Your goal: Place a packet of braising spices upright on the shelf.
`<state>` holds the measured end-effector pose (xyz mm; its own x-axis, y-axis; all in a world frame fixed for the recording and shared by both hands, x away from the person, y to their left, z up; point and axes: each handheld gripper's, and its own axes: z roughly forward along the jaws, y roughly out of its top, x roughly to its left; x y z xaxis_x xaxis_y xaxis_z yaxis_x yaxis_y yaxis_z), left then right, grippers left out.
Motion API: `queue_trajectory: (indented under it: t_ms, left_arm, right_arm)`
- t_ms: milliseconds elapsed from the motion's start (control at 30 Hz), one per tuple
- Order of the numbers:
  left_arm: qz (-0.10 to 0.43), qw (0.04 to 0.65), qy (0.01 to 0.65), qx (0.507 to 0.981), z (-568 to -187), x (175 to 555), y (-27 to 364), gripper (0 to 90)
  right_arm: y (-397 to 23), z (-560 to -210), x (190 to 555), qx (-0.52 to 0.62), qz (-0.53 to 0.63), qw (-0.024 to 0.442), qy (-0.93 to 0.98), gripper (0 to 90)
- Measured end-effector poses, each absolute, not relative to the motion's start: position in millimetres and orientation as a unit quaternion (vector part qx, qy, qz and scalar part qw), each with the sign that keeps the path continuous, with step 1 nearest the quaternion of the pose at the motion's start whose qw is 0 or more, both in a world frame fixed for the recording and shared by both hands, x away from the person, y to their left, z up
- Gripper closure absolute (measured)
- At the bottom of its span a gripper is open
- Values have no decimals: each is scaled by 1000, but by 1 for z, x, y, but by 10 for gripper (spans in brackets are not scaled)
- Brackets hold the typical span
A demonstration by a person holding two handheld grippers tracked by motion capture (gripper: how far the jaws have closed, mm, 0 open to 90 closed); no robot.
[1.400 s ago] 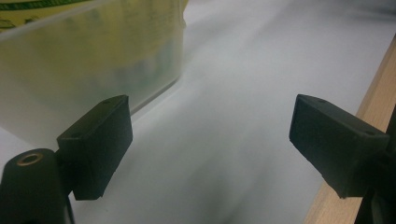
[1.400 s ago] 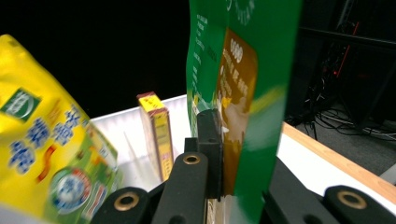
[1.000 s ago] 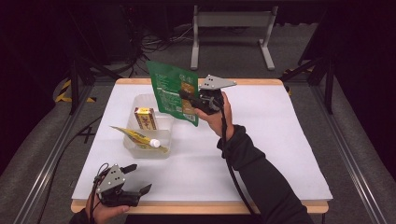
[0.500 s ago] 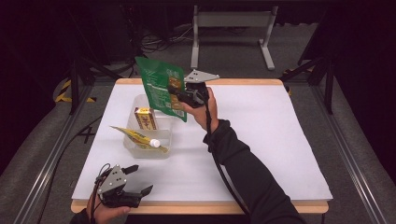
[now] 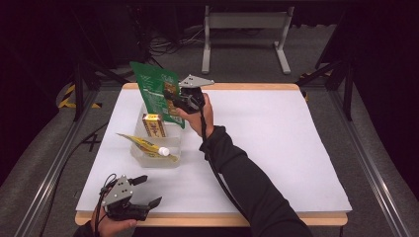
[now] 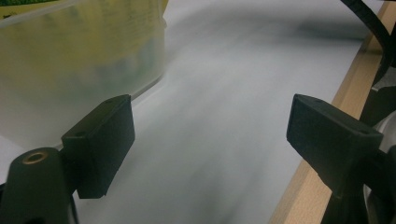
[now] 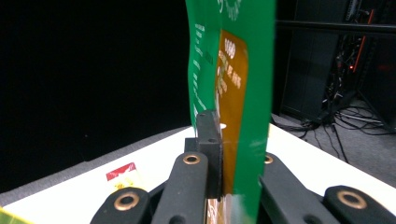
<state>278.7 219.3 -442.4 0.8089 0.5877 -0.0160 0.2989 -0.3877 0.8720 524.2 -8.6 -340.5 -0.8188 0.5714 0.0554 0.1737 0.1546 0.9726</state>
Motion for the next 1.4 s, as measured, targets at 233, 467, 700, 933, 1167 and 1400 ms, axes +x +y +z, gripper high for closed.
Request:
queue_trajectory:
  t_ms: [233, 467, 700, 933, 1167, 1400]
  left_arm:
    - [148, 487, 268, 818, -442, 278, 220, 156]
    - [146, 484, 266, 821, -442, 277, 218, 154]
    - [153, 476, 264, 825, -442, 278, 214, 154]
    - [154, 468, 263, 829, -444, 279, 212, 153]
    - [166, 456, 262, 834, -444, 280, 211, 153]
    - [173, 456, 268, 830, -443, 281, 216, 153]
  right_arm:
    - [3, -351, 530, 262, 600, 156, 739, 891]
    - [1, -368, 528, 266, 588, 141, 751, 871]
    - [-6, -363, 517, 250, 574, 162, 763, 805]
    - [-21, -363, 515, 255, 567, 159, 767, 760]
    - [-27, -364, 512, 249, 555, 164, 776, 772]
    - [-30, -365, 508, 242, 543, 172, 785, 771]
